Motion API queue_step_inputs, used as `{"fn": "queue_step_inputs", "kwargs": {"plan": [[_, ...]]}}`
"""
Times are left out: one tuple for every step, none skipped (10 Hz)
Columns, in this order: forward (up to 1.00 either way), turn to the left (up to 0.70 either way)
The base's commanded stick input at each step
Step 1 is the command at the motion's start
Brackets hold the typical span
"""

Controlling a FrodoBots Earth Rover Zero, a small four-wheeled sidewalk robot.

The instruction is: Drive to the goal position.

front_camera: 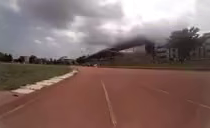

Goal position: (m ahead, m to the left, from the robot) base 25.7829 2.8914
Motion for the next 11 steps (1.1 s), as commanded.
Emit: {"fn": "queue_step_inputs", "kwargs": {"plan": [[0.45,0.00],[0.45,0.00],[0.45,0.00],[0.45,0.00],[0.45,0.00],[0.45,0.00],[0.45,0.00],[0.45,0.00],[0.45,0.00],[0.45,0.00],[0.45,0.00]]}}
